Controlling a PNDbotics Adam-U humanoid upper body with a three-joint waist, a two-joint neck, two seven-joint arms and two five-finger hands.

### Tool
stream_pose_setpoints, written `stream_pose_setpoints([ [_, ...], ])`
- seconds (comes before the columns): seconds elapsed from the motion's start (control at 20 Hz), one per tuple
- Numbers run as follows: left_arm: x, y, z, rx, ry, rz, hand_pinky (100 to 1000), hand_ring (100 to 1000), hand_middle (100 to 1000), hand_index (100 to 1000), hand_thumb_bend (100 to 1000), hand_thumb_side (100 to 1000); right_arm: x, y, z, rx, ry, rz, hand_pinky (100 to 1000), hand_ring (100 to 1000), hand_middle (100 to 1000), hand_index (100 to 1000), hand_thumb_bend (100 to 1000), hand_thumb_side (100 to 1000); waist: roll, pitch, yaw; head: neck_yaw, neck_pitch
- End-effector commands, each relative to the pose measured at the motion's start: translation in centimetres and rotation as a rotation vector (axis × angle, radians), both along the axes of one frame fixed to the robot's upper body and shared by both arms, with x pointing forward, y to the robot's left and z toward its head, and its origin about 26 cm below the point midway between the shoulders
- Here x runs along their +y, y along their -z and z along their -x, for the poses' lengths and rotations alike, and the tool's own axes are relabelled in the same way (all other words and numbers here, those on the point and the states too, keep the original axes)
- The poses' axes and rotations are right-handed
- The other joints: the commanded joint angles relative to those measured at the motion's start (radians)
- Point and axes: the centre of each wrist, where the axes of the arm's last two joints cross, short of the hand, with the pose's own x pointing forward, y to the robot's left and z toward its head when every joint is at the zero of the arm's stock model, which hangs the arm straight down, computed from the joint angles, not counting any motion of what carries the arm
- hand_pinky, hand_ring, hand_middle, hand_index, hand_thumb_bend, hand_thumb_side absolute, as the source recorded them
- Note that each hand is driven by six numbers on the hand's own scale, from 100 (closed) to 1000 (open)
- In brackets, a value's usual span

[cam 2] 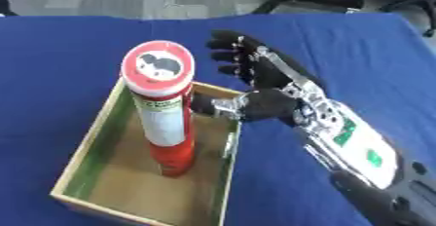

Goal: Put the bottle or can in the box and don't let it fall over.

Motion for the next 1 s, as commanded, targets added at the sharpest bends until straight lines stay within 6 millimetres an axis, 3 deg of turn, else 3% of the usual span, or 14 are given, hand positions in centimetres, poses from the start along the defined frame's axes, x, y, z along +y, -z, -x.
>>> stream_pose_setpoints([
  [0.05, 0.6, -1.1, 0.2, -0.026, -0.016, -0.03, 747, 810, 804, 800, 599, 591, -1.6, -1.0, 0.4, -0.049, 0.049, 0.005, 934, 926, 879, 938, 714, 123, 0.007, -0.013, -0.002, 0.005, -0.013],
  [0.45, 0.7, -1.1, 0.3, -0.029, -0.025, -0.025, 747, 810, 804, 800, 594, 593, -5.2, -0.7, 1.1, -0.101, 0.222, -0.029, 924, 916, 879, 936, 714, 122, 0.013, -0.01, -0.011, 0.015, -0.017],
  [1.0, 0.7, -1.1, 0.4, -0.034, -0.032, -0.021, 747, 812, 805, 800, 590, 595, -8.3, -0.4, 1.8, -0.119, 0.439, -0.069, 921, 918, 881, 936, 697, 106, 0.017, -0.006, -0.015, 0.025, -0.022],
])
